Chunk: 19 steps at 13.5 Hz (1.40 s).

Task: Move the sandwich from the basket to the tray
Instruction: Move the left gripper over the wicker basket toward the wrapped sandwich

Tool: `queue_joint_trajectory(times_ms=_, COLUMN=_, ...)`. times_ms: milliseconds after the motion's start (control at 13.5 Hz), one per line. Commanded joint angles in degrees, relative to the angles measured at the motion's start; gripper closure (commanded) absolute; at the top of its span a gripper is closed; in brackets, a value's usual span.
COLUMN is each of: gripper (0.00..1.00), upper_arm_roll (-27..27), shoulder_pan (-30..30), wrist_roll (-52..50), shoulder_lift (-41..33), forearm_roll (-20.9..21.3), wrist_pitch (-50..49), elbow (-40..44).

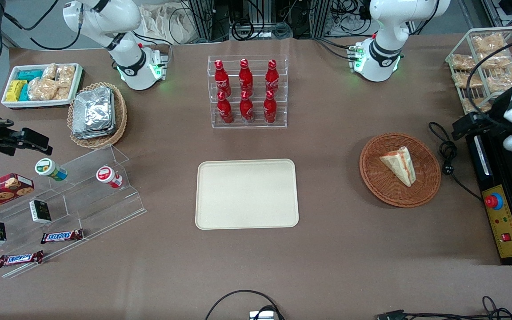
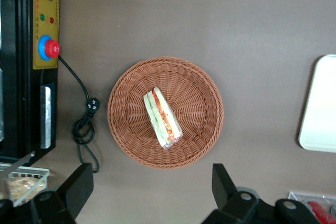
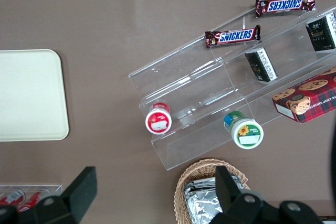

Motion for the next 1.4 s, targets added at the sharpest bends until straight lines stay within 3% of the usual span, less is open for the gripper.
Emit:
queue_joint_trajectory(times_ms=0, gripper=0.0, upper_arm_roll=0.23, shoulder_pan=-0.23, wrist_roll=-7.7, shoulder_lift=-2.32, forearm_roll=-0.23, wrist_pitch=9.61, elbow=-10.53)
queue_joint_trajectory(times_ms=443, gripper=0.0, upper_arm_roll=0.23, shoulder_pan=-0.05, wrist_roll=-17.12, shoulder_lift=-3.04, forearm_roll=-0.05, wrist_pitch=29.77, elbow=-28.85)
queue_joint_trajectory(times_ms=960, gripper=0.0, upper_arm_roll=0.58, shoulder_pan=0.3, wrist_roll=-18.54, shoulder_lift=0.38, forearm_roll=-0.14, wrist_pitch=40.76, elbow=-37.29)
queue_joint_trajectory(times_ms=1329, gripper=0.0, upper_arm_roll=1.46, shoulder_pan=0.3, wrist_roll=-18.54, shoulder_lift=3.55, forearm_roll=-0.31, wrist_pitch=44.72, elbow=-38.7)
